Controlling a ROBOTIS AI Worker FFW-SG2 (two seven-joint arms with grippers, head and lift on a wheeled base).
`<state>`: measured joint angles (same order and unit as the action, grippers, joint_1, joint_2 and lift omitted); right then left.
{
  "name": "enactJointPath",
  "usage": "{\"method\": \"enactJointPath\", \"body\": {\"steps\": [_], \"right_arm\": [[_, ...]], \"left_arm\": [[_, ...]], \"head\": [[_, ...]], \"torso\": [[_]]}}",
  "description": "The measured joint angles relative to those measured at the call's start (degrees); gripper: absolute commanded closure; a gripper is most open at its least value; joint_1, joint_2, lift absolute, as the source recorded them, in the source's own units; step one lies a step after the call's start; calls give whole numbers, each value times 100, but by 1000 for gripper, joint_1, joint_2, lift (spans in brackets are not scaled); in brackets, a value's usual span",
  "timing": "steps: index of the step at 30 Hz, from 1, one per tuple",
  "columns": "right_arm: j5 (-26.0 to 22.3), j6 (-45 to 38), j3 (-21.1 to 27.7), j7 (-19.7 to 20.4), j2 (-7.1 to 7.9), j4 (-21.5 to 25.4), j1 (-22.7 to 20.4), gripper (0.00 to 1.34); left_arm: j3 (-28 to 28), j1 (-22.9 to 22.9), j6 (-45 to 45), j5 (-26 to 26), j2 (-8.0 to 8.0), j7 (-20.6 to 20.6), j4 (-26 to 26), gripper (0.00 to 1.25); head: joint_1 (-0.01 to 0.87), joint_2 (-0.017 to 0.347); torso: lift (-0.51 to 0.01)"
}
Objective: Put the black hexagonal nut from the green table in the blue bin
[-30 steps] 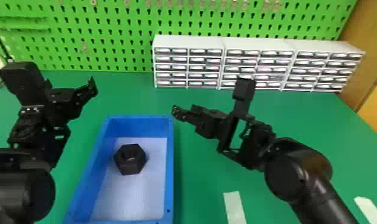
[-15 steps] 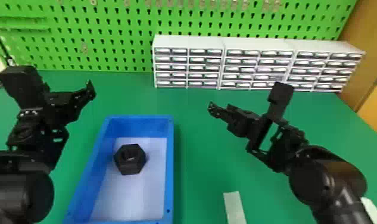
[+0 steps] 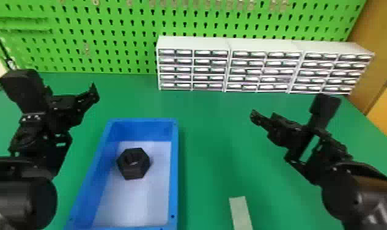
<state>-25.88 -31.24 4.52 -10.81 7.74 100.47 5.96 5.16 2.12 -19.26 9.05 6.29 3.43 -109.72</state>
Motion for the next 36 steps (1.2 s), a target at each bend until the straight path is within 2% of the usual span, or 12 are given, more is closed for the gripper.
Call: {"method": "enactJointPath", "body": {"steps": [8, 21, 33, 36], "right_arm": [[47, 226, 423, -1, -13, 2, -153, 450], [-243, 828, 901, -27, -11, -15, -442, 450], [-539, 1224, 1036, -76, -25, -82, -498, 450], [-607, 1252, 1022, -87, 17, -87, -501, 450]], "left_arm": [[28, -58, 53, 16, -31, 0, 3, 125], [37, -98, 147, 18, -99, 0, 3, 125], [132, -79, 222, 88, -122, 0, 5, 125], [131, -72, 228, 88, -152, -4, 18, 125]], "head": [[692, 8], [692, 8], [692, 8], [692, 8]], "torso": [[-97], [-97], [-97], [-97]]}}
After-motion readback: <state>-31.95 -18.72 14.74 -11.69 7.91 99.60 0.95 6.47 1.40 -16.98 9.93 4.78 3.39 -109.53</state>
